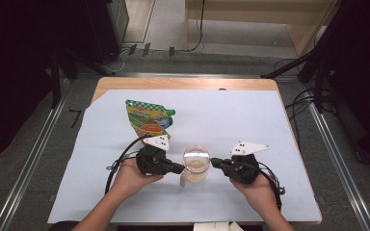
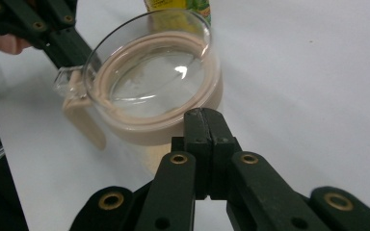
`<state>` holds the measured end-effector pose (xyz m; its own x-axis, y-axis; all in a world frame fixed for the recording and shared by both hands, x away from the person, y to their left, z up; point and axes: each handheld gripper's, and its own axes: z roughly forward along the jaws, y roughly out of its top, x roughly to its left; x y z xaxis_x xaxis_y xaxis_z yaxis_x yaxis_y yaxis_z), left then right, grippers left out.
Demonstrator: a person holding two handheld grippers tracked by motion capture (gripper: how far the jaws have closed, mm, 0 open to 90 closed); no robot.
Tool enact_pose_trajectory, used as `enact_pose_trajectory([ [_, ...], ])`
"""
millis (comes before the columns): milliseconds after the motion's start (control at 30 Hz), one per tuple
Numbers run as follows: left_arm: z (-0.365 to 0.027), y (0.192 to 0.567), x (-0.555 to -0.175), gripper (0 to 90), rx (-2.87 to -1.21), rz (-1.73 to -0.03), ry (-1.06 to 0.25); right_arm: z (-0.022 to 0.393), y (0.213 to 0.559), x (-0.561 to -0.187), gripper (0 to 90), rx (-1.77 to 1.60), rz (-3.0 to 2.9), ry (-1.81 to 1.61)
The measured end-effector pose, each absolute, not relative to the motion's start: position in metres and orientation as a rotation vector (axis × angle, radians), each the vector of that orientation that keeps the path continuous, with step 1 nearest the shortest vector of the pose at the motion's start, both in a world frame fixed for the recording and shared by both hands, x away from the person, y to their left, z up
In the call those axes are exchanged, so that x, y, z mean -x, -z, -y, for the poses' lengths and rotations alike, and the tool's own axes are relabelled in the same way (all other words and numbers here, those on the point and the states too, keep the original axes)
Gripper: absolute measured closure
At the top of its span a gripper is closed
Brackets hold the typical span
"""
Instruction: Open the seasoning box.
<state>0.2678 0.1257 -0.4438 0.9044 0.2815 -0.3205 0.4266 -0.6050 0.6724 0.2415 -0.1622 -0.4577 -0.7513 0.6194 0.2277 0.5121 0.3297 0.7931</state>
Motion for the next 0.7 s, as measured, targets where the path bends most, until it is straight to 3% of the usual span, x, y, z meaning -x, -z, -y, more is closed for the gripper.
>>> enact_pose_trajectory([
  [700, -0.076, 0.448, -0.244, 90.0, -2.254, -0.355, 0.289, 0.174, 0.451, -0.240, 90.0, -1.108, -2.452, -1.344],
])
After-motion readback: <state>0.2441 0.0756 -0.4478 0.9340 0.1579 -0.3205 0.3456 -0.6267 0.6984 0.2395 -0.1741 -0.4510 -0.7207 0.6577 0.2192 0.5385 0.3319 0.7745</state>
